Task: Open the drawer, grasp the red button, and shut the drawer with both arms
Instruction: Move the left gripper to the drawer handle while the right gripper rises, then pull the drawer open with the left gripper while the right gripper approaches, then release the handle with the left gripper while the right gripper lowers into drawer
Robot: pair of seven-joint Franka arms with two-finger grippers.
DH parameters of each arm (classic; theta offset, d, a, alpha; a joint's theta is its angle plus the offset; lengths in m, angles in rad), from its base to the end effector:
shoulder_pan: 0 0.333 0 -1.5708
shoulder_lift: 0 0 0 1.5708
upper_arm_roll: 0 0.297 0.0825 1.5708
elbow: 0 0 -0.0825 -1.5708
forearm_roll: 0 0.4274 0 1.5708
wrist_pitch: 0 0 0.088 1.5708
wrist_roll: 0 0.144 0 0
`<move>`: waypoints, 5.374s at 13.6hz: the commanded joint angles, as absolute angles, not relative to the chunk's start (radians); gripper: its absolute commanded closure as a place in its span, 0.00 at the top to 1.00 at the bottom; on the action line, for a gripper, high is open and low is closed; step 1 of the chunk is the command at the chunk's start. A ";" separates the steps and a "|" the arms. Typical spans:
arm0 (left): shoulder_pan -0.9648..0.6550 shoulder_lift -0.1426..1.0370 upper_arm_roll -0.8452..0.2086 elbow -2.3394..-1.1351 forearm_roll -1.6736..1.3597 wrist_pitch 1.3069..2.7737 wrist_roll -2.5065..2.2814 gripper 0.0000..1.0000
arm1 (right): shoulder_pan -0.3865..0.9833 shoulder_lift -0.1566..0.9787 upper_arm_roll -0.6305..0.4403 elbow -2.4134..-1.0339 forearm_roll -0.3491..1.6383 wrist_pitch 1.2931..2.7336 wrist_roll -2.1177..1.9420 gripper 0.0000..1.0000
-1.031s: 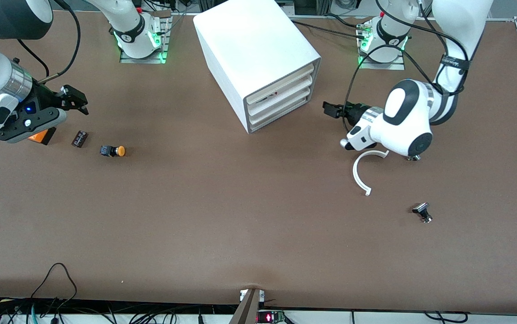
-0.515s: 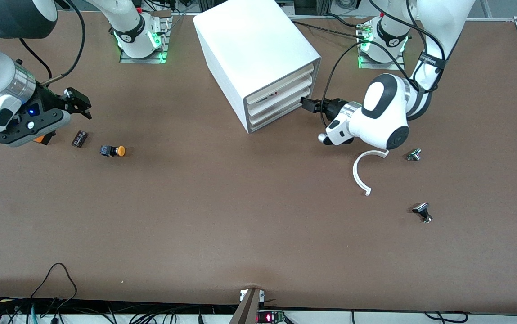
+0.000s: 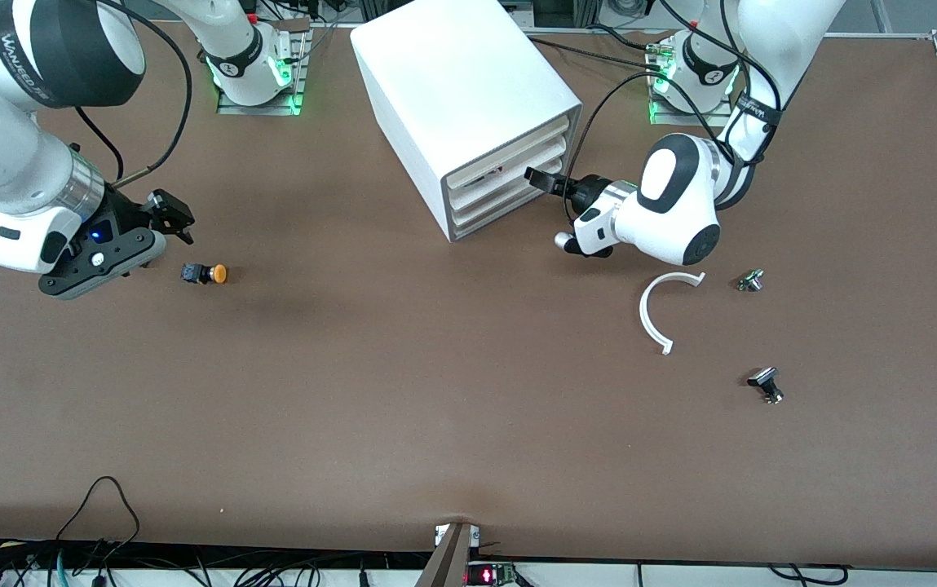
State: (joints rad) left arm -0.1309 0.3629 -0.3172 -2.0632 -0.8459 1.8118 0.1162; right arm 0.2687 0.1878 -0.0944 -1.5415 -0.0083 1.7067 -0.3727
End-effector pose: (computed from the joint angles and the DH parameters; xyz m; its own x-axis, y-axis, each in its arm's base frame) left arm 0.4537 -0.3232 0.1907 0.7675 -0.3083 -0.5620 0.1676 -0.7497 0.6402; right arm 0.6458 0.1163 0.4780 0.8524 0.5220 -0.0297 0.5225 -0.8525 0.0161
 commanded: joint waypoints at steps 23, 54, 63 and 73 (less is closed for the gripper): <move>-0.167 0.364 -0.347 -2.163 -0.965 1.944 0.262 0.01 | 0.439 0.235 0.012 -1.488 0.025 1.799 -0.546 1.00; -0.111 0.298 -0.054 -2.014 -0.789 1.999 0.262 1.00 | 0.814 0.667 0.086 -1.034 0.029 1.847 -1.006 1.00; -0.042 0.046 -0.052 -1.974 -0.111 1.985 0.262 1.00 | 0.822 0.776 0.049 -1.022 0.029 1.988 -1.009 1.00; 0.051 0.098 -0.003 -1.712 -0.008 1.753 0.200 1.00 | 0.851 0.842 0.038 -1.023 0.023 1.994 -1.006 1.00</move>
